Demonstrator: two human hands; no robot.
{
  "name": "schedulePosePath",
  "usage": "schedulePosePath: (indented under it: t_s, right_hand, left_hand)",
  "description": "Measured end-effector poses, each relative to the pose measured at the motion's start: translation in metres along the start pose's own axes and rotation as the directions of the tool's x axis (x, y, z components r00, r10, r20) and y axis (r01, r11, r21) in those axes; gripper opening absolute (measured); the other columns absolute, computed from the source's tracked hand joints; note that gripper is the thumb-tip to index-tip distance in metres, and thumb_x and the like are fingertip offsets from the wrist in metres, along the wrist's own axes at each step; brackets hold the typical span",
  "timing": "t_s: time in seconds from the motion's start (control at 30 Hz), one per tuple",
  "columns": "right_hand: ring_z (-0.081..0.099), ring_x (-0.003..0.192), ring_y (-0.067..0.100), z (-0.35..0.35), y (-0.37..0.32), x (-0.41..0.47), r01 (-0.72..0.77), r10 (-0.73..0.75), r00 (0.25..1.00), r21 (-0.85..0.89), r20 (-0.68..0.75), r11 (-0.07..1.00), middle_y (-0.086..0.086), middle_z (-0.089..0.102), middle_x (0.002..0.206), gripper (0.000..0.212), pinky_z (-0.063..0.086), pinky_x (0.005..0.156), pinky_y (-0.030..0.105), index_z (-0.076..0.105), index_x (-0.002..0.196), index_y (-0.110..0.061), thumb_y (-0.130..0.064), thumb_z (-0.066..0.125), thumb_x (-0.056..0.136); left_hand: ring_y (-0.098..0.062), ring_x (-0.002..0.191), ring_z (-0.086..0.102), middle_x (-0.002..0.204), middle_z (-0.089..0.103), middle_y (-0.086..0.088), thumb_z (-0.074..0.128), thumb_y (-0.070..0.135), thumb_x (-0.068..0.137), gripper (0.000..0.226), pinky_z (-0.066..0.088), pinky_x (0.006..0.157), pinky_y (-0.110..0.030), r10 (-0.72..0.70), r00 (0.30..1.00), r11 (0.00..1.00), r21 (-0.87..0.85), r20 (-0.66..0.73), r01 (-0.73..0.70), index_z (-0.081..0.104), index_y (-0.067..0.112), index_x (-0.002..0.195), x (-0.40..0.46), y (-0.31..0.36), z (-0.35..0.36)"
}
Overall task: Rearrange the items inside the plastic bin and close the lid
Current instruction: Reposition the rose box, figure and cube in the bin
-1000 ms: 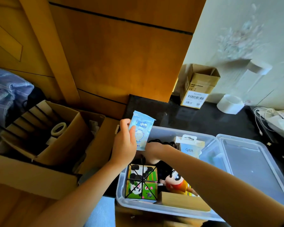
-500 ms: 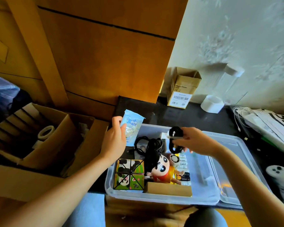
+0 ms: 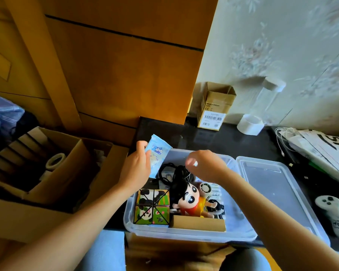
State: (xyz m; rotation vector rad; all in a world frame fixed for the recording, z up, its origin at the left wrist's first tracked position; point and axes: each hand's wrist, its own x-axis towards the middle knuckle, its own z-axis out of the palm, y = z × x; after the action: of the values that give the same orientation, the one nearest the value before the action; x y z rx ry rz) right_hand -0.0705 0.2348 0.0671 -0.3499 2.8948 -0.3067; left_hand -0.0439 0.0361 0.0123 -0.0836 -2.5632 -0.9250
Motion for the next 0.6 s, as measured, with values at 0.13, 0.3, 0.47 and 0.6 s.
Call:
schedulePosePath:
  t_s: [0.13, 0.3, 0.47, 0.6]
  right_hand:
    - [0.061, 0.094, 0.03, 0.021, -0.021, 0.027, 0.033, -0.021, 0.998, -0.183, 0.065, 0.983, 0.011, 0.065, 0.107, 0.026, 0.047, 0.069, 0.032, 0.063, 0.107, -0.01, -0.023, 0.05, 0.089]
    - [0.061, 0.1, 0.026, 0.043, -0.039, 0.045, 0.0, 0.019, 0.999, -0.343, 0.05, 0.939, 0.007, 0.064, 0.11, 0.025, 0.043, 0.07, 0.029, 0.06, 0.112, -0.01, -0.019, 0.057, 0.089]
    - [0.062, 0.092, 0.023, 0.048, -0.038, 0.045, -0.007, 0.011, 1.0, -0.347, 0.011, 0.938, 0.006, 0.066, 0.103, 0.018, 0.042, 0.066, 0.028, 0.063, 0.105, -0.011, -0.016, 0.059, 0.088]
    - [0.061, 0.091, 0.023, 0.047, -0.033, 0.038, -0.01, 0.01, 1.0, -0.296, 0.0, 0.955, 0.007, 0.065, 0.101, 0.019, 0.044, 0.067, 0.028, 0.063, 0.102, -0.01, -0.022, 0.058, 0.088]
  left_hand:
    - [-0.012, 0.048, 0.045, 0.075, 0.061, -0.004, 0.042, 0.014, 0.098, 0.011, 0.022, 0.037, -0.015, 0.046, 0.999, 0.999, 0.012, 0.0, -0.046, 0.045, 0.004, 0.103, 0.0, -0.005, 0.009]
    - [-0.018, 0.053, 0.053, 0.076, 0.063, -0.006, 0.04, 0.015, 0.099, 0.014, 0.023, 0.039, -0.017, 0.039, 0.999, 0.999, 0.009, 0.004, -0.039, 0.045, 0.003, 0.104, 0.002, -0.008, 0.008]
    - [-0.009, 0.05, 0.041, 0.075, 0.051, 0.003, 0.04, 0.015, 0.099, 0.016, 0.022, 0.036, -0.016, 0.016, 1.0, 1.0, 0.021, 0.015, -0.016, 0.046, 0.002, 0.105, 0.002, -0.006, 0.006]
    - [-0.012, 0.054, 0.045, 0.082, 0.062, -0.007, 0.038, 0.018, 0.099, 0.018, 0.021, 0.039, -0.014, 0.016, 0.999, 0.999, 0.033, 0.043, -0.017, 0.044, 0.002, 0.107, 0.002, -0.006, 0.007]
